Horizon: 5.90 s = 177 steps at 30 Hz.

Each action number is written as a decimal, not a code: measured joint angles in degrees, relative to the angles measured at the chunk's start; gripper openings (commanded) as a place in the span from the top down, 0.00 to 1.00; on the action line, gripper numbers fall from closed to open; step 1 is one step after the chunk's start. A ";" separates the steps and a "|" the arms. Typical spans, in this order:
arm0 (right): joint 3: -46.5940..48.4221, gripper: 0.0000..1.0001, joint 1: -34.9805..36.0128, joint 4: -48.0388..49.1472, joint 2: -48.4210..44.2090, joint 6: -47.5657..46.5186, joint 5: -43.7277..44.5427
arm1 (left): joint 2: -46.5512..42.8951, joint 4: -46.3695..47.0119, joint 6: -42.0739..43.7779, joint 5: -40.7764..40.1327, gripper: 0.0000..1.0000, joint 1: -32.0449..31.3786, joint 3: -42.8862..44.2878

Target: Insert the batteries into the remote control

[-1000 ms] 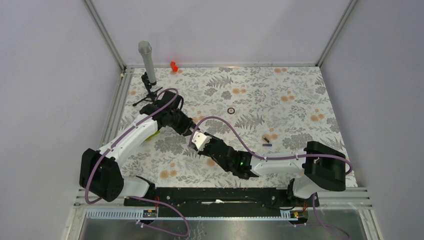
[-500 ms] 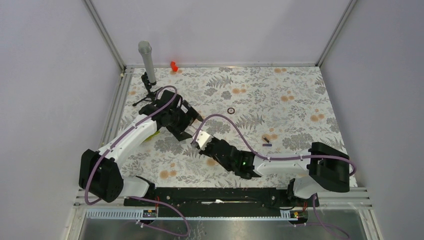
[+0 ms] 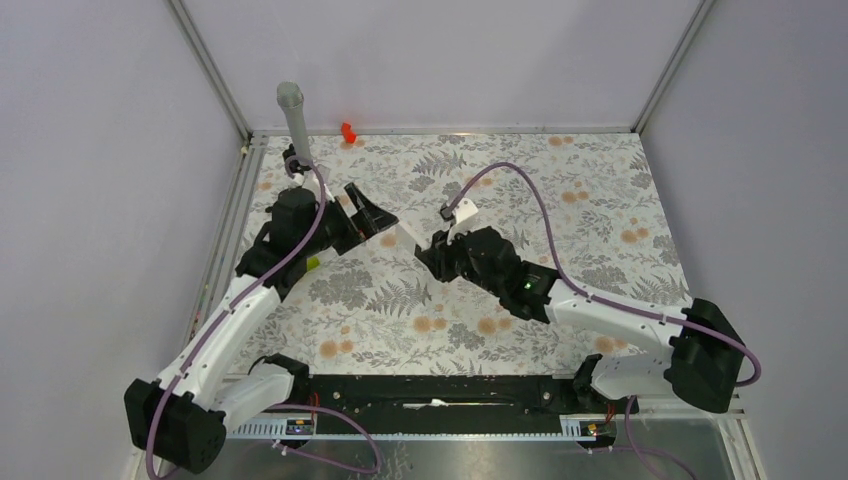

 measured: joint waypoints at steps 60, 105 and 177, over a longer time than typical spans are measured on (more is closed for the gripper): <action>-8.07 0.56 -10.32 26.36 -7.10 49.37 -30.99 | -7.19 42.25 -16.24 27.12 1.00 0.00 -10.80; -9.14 0.55 -11.52 39.82 -0.24 55.01 -35.41 | -7.34 38.03 -19.85 26.21 1.00 0.42 -9.66; -11.23 0.92 -15.23 53.99 2.64 54.03 -42.32 | -6.51 33.20 -20.72 22.86 1.00 0.50 -6.05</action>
